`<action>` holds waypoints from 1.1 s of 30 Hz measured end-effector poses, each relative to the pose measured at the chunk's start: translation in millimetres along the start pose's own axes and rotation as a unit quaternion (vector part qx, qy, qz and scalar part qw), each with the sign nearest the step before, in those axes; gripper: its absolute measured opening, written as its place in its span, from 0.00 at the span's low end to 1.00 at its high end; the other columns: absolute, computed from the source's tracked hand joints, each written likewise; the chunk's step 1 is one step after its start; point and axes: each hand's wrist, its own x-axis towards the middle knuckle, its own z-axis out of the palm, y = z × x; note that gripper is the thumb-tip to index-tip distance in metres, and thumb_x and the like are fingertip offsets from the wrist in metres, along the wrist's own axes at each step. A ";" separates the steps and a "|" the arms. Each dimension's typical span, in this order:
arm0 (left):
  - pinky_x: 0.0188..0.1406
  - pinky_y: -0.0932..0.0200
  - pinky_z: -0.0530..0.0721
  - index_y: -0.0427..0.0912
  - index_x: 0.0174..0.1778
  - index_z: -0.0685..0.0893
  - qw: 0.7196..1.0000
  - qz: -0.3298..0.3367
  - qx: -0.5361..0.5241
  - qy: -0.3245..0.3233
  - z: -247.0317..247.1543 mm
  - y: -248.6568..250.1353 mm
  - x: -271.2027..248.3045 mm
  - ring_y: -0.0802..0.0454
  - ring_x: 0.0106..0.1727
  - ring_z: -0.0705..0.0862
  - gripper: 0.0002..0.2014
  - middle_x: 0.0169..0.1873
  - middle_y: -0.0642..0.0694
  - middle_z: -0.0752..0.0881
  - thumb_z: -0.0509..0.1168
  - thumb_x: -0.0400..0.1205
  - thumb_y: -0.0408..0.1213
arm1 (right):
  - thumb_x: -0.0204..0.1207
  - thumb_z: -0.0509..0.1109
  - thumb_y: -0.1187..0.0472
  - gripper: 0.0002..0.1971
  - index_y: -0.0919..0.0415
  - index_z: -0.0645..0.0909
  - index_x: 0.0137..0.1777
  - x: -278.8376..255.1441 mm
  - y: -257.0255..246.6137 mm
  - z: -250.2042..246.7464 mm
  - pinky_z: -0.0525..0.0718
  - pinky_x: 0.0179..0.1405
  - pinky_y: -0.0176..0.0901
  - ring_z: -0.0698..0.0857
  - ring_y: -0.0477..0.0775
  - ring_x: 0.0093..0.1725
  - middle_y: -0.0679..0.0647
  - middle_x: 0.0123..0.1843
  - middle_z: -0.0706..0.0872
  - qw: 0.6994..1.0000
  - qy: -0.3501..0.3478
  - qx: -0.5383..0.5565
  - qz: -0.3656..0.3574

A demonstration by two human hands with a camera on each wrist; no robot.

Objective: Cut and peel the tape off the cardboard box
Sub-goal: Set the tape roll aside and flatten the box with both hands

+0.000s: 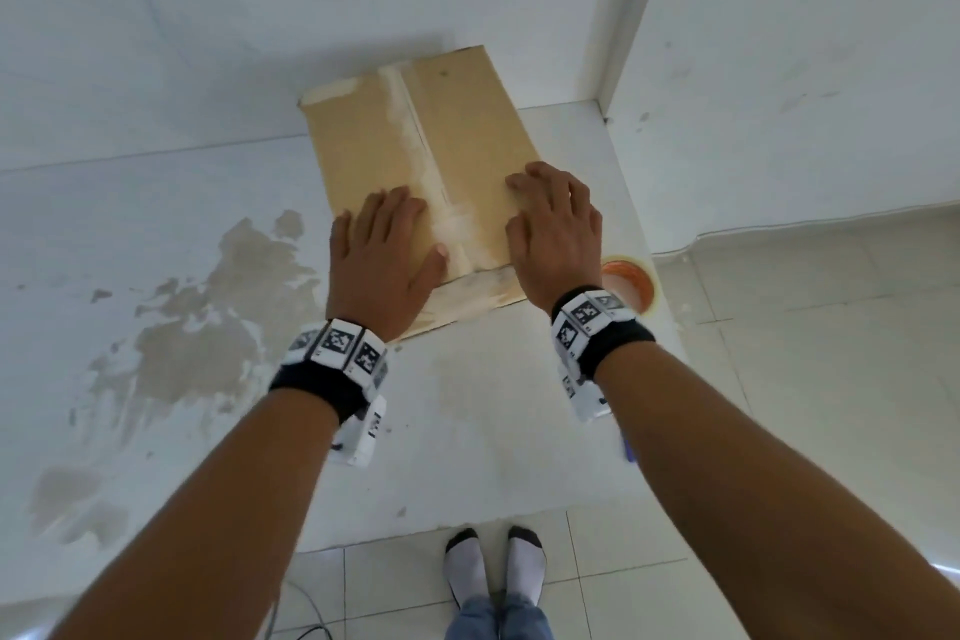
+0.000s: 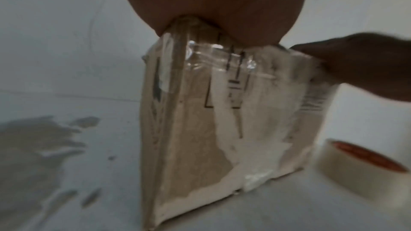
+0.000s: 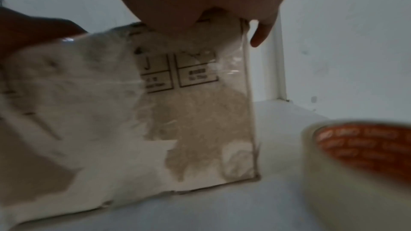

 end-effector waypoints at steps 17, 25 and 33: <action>0.83 0.42 0.57 0.43 0.83 0.68 0.963 -0.209 -0.152 0.071 -22.6 24.7 54.4 0.40 0.86 0.62 0.31 0.84 0.42 0.69 0.64 0.82 0.39 | 0.84 0.58 0.62 0.27 0.57 0.63 0.84 14.8 -45.2 -24.0 0.48 0.87 0.63 0.53 0.59 0.88 0.56 0.88 0.59 0.990 -0.142 0.020 -0.020; 0.89 0.39 0.41 0.45 0.91 0.45 0.991 -0.031 0.043 -0.123 -21.6 -65.4 49.0 0.42 0.92 0.42 0.38 0.92 0.42 0.45 0.42 0.89 0.62 | 0.76 0.51 0.23 0.52 0.59 0.40 0.89 -13.5 -46.6 -12.0 0.36 0.86 0.62 0.36 0.58 0.89 0.57 0.90 0.38 0.944 -0.281 -0.143 -0.102; 0.88 0.37 0.38 0.49 0.91 0.43 0.990 0.022 0.061 -0.126 -17.1 -44.6 18.2 0.44 0.92 0.41 0.40 0.92 0.46 0.43 0.39 0.85 0.64 | 0.89 0.52 0.47 0.35 0.56 0.39 0.89 17.2 -0.2 -50.1 0.47 0.87 0.64 0.39 0.56 0.89 0.50 0.90 0.38 0.935 -0.301 -0.170 -0.081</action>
